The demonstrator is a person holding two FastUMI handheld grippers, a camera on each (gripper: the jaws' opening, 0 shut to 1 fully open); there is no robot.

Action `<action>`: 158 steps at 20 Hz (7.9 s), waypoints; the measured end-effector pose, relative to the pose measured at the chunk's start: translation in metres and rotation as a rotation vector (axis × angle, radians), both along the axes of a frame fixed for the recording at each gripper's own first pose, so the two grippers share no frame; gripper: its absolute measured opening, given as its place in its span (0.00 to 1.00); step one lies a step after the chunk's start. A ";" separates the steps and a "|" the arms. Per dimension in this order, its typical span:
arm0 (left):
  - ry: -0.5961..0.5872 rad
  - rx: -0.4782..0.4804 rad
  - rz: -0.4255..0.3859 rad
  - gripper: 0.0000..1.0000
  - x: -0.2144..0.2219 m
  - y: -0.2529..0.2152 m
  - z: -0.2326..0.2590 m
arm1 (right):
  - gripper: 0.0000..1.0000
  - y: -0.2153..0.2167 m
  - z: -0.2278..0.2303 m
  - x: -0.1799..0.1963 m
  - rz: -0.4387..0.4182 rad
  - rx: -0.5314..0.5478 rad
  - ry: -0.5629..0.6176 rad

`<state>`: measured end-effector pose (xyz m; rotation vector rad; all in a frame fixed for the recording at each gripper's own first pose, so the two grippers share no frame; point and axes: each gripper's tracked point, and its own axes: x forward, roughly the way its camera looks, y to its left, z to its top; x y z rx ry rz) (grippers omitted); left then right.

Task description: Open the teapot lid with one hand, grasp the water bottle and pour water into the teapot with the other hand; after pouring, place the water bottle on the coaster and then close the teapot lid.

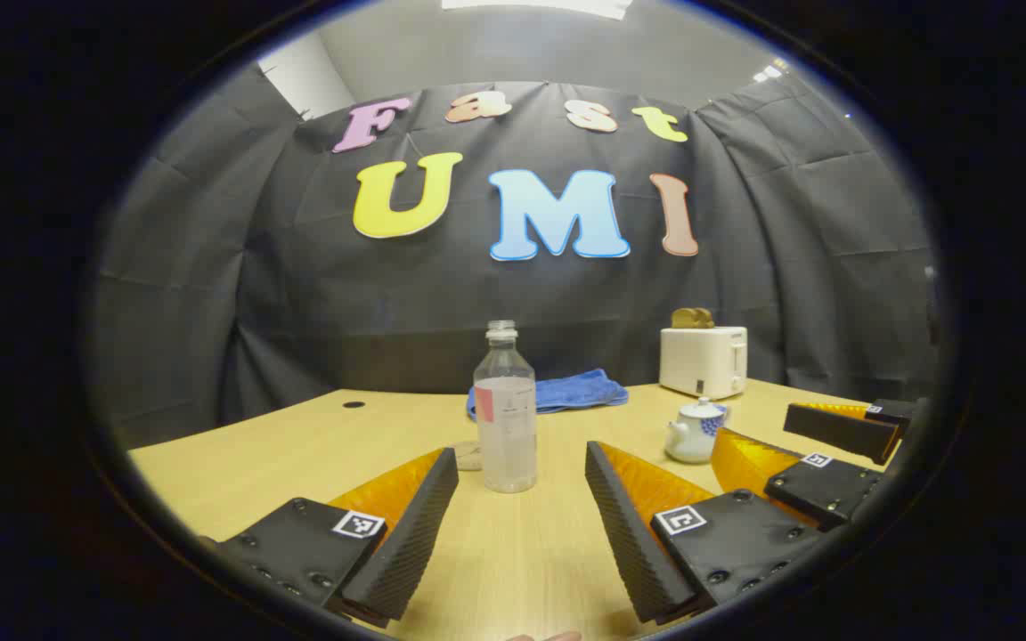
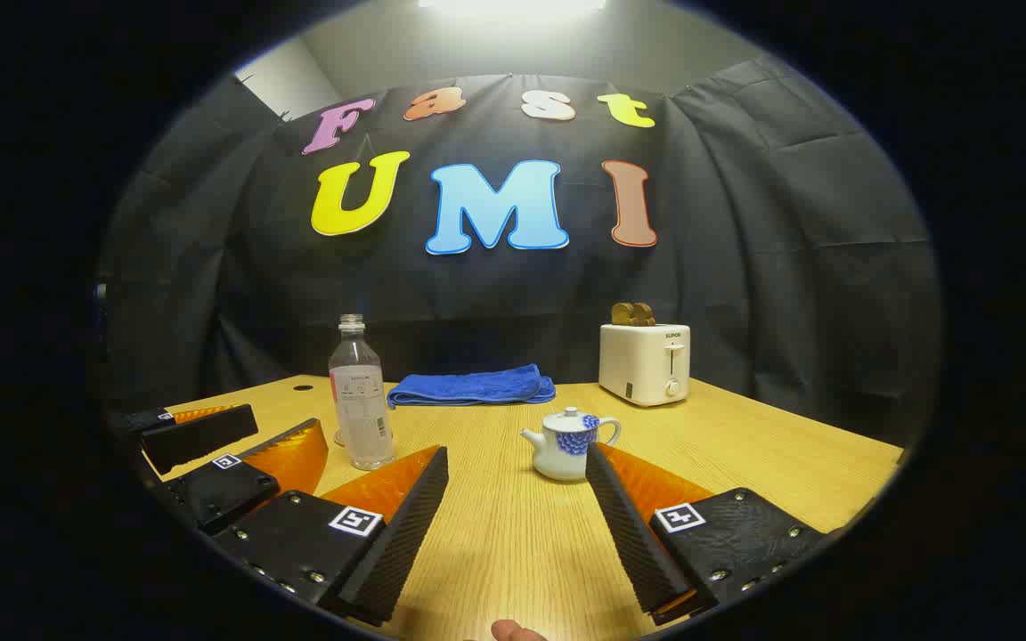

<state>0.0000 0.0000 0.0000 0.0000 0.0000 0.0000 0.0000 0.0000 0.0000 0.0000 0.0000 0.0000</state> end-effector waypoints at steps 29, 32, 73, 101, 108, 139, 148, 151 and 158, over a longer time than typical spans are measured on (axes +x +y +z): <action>-0.001 0.003 -0.044 1.00 0.075 0.005 0.032 | 0.95 -0.067 0.014 0.119 -0.099 0.006 0.056; 0.009 0.005 -0.046 1.00 0.083 0.007 0.033 | 0.95 -0.068 0.006 0.137 -0.085 0.016 0.089; 0.028 0.035 -0.021 1.00 0.108 0.015 0.018 | 0.06 -0.058 0.033 0.136 -0.047 -0.143 0.040; 0.111 0.112 -0.027 0.85 0.160 0.010 -0.007 | 0.06 -0.047 0.043 0.022 0.048 -0.052 -0.008; 0.101 0.384 -0.081 0.85 0.159 -0.022 0.002 | 0.06 -0.051 0.027 -0.037 0.052 -0.054 0.011; 0.087 1.389 -0.273 0.85 0.191 -0.127 -0.026 | 0.06 -0.054 -0.006 -0.085 0.068 0.029 0.066; 0.045 1.603 -0.276 0.85 0.189 -0.143 -0.020 | 0.06 -0.058 -0.008 -0.085 0.067 0.037 0.069; 0.043 1.654 -0.284 0.85 0.189 -0.147 -0.021 | 0.06 -0.059 -0.008 -0.085 0.066 0.040 0.070; 0.037 1.748 -0.291 0.85 0.190 -0.148 -0.017 | 0.06 -0.063 -0.008 -0.085 0.057 0.050 0.063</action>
